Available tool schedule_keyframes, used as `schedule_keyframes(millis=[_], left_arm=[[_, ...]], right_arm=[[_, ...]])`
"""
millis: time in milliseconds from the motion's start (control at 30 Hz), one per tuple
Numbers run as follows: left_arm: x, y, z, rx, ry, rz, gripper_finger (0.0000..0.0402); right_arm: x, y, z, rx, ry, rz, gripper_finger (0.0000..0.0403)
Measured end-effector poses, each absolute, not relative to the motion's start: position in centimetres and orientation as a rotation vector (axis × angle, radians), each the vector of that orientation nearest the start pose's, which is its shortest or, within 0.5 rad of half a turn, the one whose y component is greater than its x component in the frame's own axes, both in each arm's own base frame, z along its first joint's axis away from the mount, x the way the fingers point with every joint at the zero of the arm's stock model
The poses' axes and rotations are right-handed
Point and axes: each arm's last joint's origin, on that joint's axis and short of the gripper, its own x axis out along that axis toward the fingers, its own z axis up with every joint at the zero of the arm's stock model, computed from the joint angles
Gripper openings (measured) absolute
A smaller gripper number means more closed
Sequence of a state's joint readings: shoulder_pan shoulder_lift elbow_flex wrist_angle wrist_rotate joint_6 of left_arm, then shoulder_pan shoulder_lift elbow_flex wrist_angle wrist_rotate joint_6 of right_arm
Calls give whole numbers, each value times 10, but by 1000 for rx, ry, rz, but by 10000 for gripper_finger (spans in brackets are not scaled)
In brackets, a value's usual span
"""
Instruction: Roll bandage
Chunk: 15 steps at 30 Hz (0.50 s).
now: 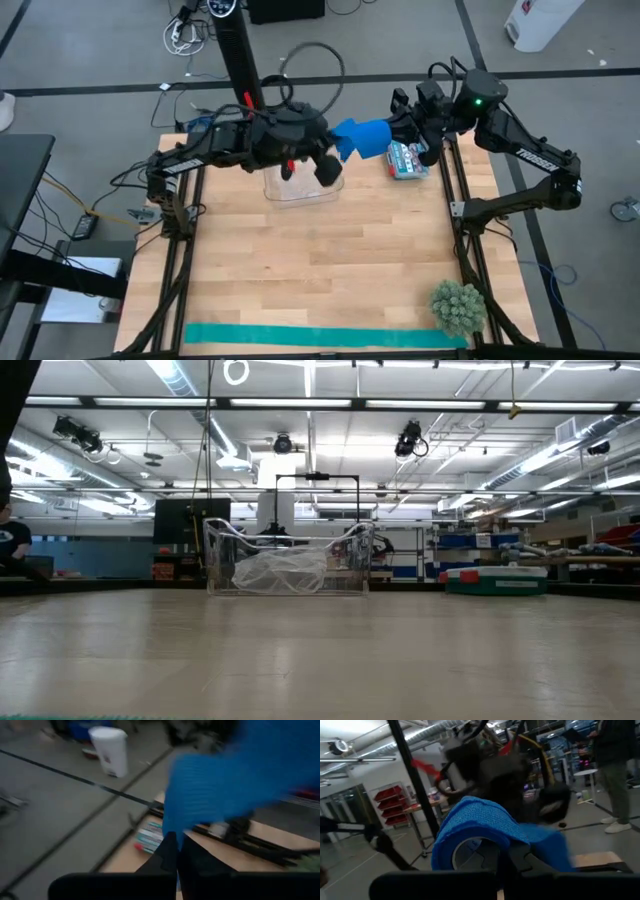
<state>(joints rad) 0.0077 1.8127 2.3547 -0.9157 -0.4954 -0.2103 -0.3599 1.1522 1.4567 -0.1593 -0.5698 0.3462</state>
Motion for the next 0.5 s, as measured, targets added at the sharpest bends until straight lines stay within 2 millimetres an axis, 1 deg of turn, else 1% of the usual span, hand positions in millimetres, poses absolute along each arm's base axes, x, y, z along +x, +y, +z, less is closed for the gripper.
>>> schedule_keyframes(millis=[67,167,300,367,500], left_arm=[[342,22,511,-89,283,570,3],[331,28,528,-61,187,583,3],[318,28,550,10,65,572,2],[314,26,556,31,31,556,2],[310,19,565,23,-43,455,2]], right_arm=[[212,-60,487,287,-75,247,0],[213,-57,482,311,-25,257,0],[216,-56,472,347,69,227,0],[217,-57,465,353,125,186,0],[214,-62,453,336,223,80,0]])
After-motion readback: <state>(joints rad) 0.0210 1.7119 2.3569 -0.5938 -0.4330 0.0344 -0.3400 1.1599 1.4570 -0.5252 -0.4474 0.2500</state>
